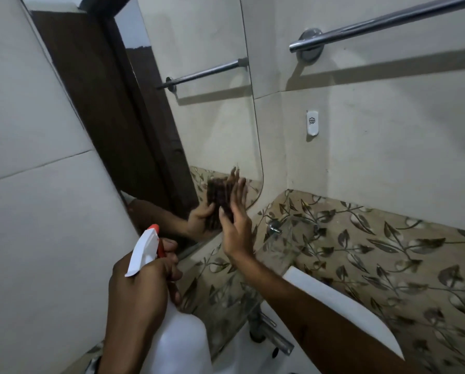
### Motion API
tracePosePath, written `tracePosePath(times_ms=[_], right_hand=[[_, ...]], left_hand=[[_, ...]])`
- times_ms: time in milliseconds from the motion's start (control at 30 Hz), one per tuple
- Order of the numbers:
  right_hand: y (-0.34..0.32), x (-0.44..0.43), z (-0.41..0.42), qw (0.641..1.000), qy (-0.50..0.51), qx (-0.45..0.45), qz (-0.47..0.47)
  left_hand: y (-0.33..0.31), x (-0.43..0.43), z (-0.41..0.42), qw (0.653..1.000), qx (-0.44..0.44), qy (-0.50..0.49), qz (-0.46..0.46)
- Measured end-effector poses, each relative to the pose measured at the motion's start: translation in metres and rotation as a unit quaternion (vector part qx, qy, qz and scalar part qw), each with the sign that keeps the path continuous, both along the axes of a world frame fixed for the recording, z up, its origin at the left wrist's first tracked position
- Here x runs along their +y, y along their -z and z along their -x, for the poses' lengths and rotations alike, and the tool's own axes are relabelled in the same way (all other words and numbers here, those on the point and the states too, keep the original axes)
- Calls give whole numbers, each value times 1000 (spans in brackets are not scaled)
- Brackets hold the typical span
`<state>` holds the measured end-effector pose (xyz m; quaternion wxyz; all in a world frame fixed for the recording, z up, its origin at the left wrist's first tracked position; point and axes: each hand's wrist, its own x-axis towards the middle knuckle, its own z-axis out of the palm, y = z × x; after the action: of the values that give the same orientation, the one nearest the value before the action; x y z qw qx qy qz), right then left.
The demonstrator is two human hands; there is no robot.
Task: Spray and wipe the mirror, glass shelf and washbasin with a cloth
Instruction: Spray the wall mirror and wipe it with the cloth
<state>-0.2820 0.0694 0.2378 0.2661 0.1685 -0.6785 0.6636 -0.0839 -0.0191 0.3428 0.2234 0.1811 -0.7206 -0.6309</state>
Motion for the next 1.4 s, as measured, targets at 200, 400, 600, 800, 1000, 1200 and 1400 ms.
tracePosePath(times_ms=[200, 400, 600, 800, 1000, 1200, 1400], right_hand=[[-10, -5, 6, 989, 67, -113, 65], [36, -42, -61, 969, -35, 169, -174], [52, -38, -57, 992, -14, 81, -92], [-3, -63, -71, 984, 1, 130, -126], [39, -61, -72, 926, -7, 254, -280], [-2, -70, -75, 919, -2, 287, -271], [-140, -91, -73, 927, 21, 334, -170]], left_hand=[[3, -9, -16, 999, 13, -24, 31], [6, -4, -24, 999, 7, -36, 16], [-5, -15, -49, 999, 22, -43, 10], [-1, -23, -54, 997, 29, -66, 5], [-4, -25, -50, 997, 45, -59, -8], [-16, -33, -48, 994, 86, -57, -22], [-77, -27, -48, 991, 124, -35, 43]])
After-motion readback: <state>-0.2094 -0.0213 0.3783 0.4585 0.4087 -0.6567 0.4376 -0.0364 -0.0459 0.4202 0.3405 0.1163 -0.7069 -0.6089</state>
